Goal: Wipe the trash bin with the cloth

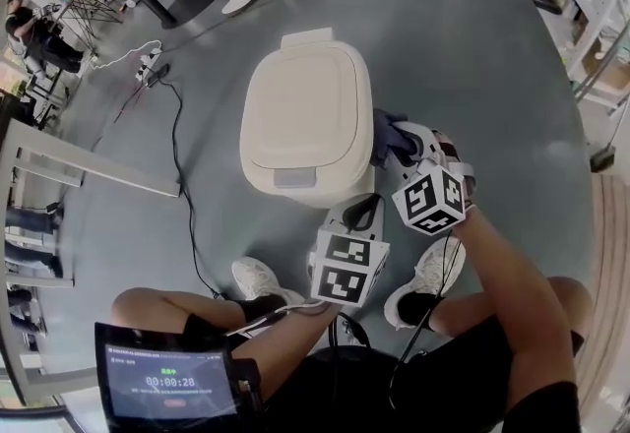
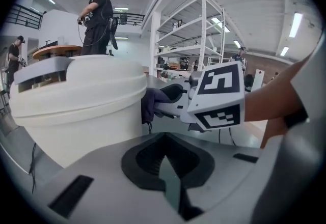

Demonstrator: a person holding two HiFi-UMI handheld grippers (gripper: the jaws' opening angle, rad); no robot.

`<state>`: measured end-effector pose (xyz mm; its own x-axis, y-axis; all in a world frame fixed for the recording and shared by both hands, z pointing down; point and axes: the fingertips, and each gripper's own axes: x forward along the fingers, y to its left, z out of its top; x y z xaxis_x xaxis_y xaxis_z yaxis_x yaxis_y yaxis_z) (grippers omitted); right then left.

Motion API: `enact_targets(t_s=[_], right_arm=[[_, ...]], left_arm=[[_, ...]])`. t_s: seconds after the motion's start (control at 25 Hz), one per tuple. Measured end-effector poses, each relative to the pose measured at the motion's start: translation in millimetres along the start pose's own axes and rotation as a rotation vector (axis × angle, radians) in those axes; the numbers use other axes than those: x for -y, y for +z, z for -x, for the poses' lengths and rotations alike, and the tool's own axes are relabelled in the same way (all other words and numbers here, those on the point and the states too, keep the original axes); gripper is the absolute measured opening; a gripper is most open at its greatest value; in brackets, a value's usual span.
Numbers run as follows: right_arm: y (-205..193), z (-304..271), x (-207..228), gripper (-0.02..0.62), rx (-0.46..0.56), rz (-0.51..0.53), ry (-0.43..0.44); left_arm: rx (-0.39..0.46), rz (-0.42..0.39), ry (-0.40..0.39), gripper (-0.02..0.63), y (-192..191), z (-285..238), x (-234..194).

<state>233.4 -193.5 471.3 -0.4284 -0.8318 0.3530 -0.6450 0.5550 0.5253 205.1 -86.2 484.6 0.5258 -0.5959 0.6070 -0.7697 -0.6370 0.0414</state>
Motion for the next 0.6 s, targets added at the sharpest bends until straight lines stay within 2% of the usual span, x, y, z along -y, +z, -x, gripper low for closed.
enact_targets(t_s=[0.2,0.4,0.6], right_arm=[[-28,-30,-14,0.089,-0.014,0.024,0.048],[-45,-49,-30,0.089,-0.017,-0.025,0.029],[-80,-65,-61,0.089,-0.082,-0.051,0.074]], left_arm=[[-0.045,0.038,-0.001,-0.003,-23,-25,-10],[-0.104,0.029,0.003,-0.003,-50,-40,-18],[-0.154,0.035,-0.001,-0.003,-74,-49,-22]])
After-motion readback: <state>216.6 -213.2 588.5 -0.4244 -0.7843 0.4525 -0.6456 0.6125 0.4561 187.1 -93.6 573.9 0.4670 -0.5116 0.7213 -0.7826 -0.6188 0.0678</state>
